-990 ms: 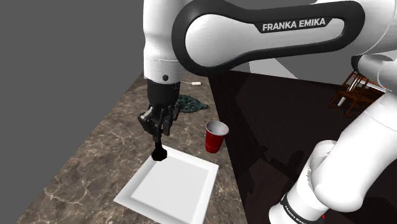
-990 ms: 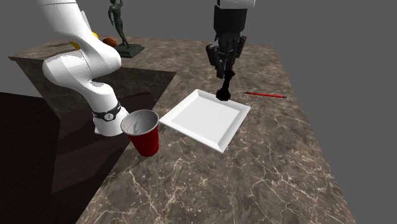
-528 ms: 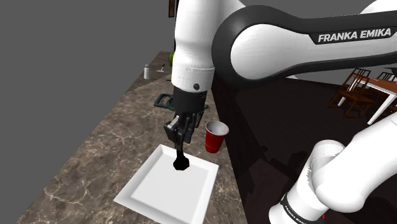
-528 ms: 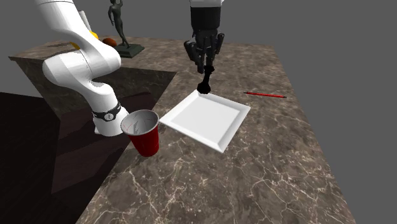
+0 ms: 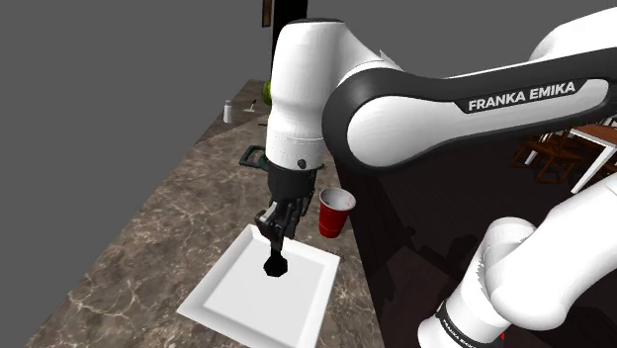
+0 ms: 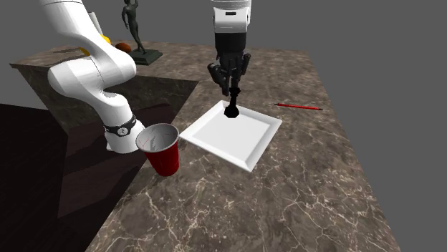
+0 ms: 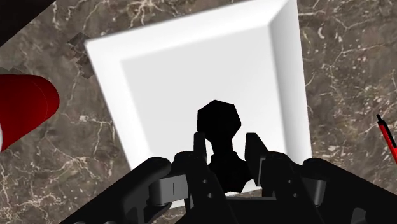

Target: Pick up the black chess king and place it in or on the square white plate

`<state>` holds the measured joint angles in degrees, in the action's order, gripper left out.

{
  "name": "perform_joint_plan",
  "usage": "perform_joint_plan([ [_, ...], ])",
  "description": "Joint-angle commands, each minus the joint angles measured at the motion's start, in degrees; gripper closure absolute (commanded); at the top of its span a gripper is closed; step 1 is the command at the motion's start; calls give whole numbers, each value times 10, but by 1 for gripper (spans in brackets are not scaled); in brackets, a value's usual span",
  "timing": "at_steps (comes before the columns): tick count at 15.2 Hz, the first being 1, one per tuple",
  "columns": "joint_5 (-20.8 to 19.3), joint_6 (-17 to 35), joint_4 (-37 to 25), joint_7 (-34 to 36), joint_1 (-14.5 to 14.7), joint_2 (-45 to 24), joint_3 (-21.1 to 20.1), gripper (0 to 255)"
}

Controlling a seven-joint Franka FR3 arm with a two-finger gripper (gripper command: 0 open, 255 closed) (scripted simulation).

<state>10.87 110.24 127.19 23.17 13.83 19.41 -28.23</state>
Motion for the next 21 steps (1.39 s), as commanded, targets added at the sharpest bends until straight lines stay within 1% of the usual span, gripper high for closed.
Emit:
perform_joint_plan([
  [1, 1, 16, 14, 0, 1, -3, -3, 255],
  [9, 0, 84, 62, 3, 1, -23, -14, 255],
  [17, 0, 84, 62, 3, 1, -23, -13, 255],
  [18, 0, 84, 62, 3, 1, -23, -13, 0],
  [21, 0, 84, 62, 3, 1, -23, -13, 0],
])
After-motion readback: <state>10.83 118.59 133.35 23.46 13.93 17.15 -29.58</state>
